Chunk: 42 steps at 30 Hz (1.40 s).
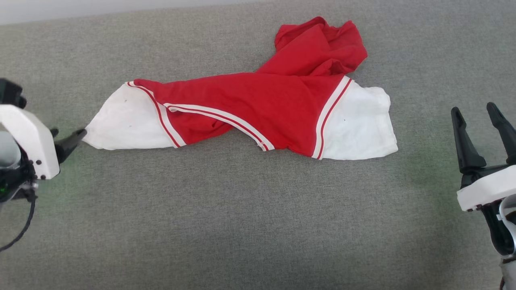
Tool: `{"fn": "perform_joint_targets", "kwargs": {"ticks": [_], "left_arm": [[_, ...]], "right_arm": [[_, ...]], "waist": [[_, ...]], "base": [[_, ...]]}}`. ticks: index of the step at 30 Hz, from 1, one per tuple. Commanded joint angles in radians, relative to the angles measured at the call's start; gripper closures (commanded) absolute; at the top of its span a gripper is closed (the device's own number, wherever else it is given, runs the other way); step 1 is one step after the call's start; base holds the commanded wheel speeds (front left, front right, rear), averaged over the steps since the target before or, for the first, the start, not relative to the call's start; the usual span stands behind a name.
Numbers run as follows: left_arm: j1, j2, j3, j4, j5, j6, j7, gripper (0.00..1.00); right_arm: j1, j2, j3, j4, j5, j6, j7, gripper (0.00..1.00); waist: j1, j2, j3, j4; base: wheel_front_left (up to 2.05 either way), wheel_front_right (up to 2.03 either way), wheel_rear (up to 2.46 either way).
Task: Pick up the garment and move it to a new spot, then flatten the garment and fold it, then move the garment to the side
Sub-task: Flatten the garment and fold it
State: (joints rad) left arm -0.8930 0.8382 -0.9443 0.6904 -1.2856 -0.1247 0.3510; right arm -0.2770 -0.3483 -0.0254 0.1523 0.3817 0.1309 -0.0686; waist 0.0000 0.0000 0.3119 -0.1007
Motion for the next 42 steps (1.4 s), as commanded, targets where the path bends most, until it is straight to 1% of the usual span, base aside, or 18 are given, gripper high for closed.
{"fn": "perform_joint_targets", "kwargs": {"ticks": [1,4,6,10,14,17,23,26,29,30,31,32,33,34,38,40,42], "left_arm": [[-0.014,0.008,-0.003,-0.013,0.015,-0.006,-0.011,0.00],[-0.035,0.009,-0.019,-0.063,0.050,-0.005,-0.034,0.00],[-0.053,0.010,-0.040,-0.085,0.098,-0.006,-0.045,0.00],[-0.099,-0.014,-0.077,-0.131,0.152,-0.006,-0.034,0.00],[-0.139,-0.041,-0.097,-0.192,0.118,-0.006,0.008,0.00],[-0.162,-0.068,-0.096,-0.203,0.057,-0.006,0.078,0.00],[-0.204,-0.098,-0.084,-0.138,-0.016,0.004,0.197,0.00],[-0.214,-0.108,-0.059,-0.108,-0.070,0.006,0.226,0.00],[-0.220,-0.120,-0.054,-0.083,-0.090,0.007,0.252,0.00],[-0.222,-0.123,-0.055,-0.072,-0.095,0.008,0.259,0.24],[-0.222,-0.127,-0.054,-0.062,-0.102,0.010,0.267,0.58],[-0.223,-0.132,-0.054,-0.055,-0.104,0.008,0.271,0.64],[-0.224,-0.136,-0.054,-0.048,-0.110,0.007,0.274,0.94],[-0.224,-0.137,-0.053,-0.041,-0.113,0.005,0.278,1.00],[-0.223,-0.138,-0.046,-0.059,-0.129,-0.001,0.279,1.00],[-0.212,-0.137,-0.029,-0.099,-0.153,-0.004,0.269,1.00],[-0.183,-0.134,0.000,-0.161,-0.202,-0.006,0.254,1.00]], "right_arm": [[0.008,0.004,0.005,-0.006,-0.004,0.000,0.003,0.00],[0.014,0.006,0.008,-0.007,-0.002,0.000,0.003,0.00],[0.015,0.008,0.012,-0.006,0.000,0.000,0.005,0.00],[0.006,0.013,0.026,-0.006,0.001,0.000,0.004,0.00],[0.008,0.013,0.037,-0.006,0.004,0.000,0.001,0.00],[0.009,0.017,0.041,-0.004,0.003,0.000,-0.004,0.00],[-0.001,0.028,0.051,0.005,0.005,0.000,-0.012,0.00],[-0.006,0.035,0.051,0.012,0.007,0.000,-0.022,0.00],[-0.008,0.040,0.046,0.022,0.005,0.000,-0.032,0.00],[-0.010,0.043,0.046,0.025,0.005,0.000,-0.033,0.00],[-0.013,0.046,0.048,0.028,0.005,0.000,-0.038,0.00],[-0.016,0.047,0.048,0.031,0.005,0.000,-0.040,0.00],[-0.018,0.049,0.050,0.033,0.005,0.000,-0.042,0.00],[-0.019,0.050,0.051,0.035,0.005,0.000,-0.043,0.00],[-0.022,0.050,0.050,0.043,0.005,0.000,-0.051,0.00],[-0.020,0.048,0.043,0.048,0.003,0.000,-0.052,0.00],[-0.013,0.050,0.038,0.052,0.001,0.000,-0.055,0.00]], "waist": [[0.0000,0.0000,-0.002,0.002],[0.0000,0.0000,-0.003,0.006],[0.0000,0.0000,-0.002,0.006],[0.0000,0.0000,0.004,-0.003],[0.0000,0.0000,0.009,-0.018],[0.0000,0.0000,0.014,-0.031],[0.0000,0.0000,0.030,-0.064],[0.0000,0.0000,0.045,-0.079],[0.0000,0.0000,0.056,-0.087],[0.0000,0.0000,0.060,-0.090],[0.0000,0.0000,0.063,-0.092],[0.0000,0.0000,0.066,-0.094],[0.0000,0.0000,0.068,-0.096],[0.0000,0.0000,0.070,-0.096],[0.0000,0.0000,0.070,-0.091],[0.0000,0.0000,0.065,-0.082],[0.0000,0.0000,0.058,-0.069]], "base": [[0.00,0.00,0.00],[0.00,0.00,0.00],[0.00,0.00,0.00],[0.00,0.00,0.00],[0.00,0.00,0.00],[0.00,0.00,0.00],[0.00,0.00,0.00],[0.00,0.00,0.00],[0.00,0.00,0.00],[0.00,0.00,0.00],[0.00,0.00,0.00],[0.00,0.00,0.00],[0.00,0.00,0.00],[0.00,0.00,0.00],[0.00,0.00,0.00],[0.00,0.00,0.00],[0.00,0.00,0.00]]}}
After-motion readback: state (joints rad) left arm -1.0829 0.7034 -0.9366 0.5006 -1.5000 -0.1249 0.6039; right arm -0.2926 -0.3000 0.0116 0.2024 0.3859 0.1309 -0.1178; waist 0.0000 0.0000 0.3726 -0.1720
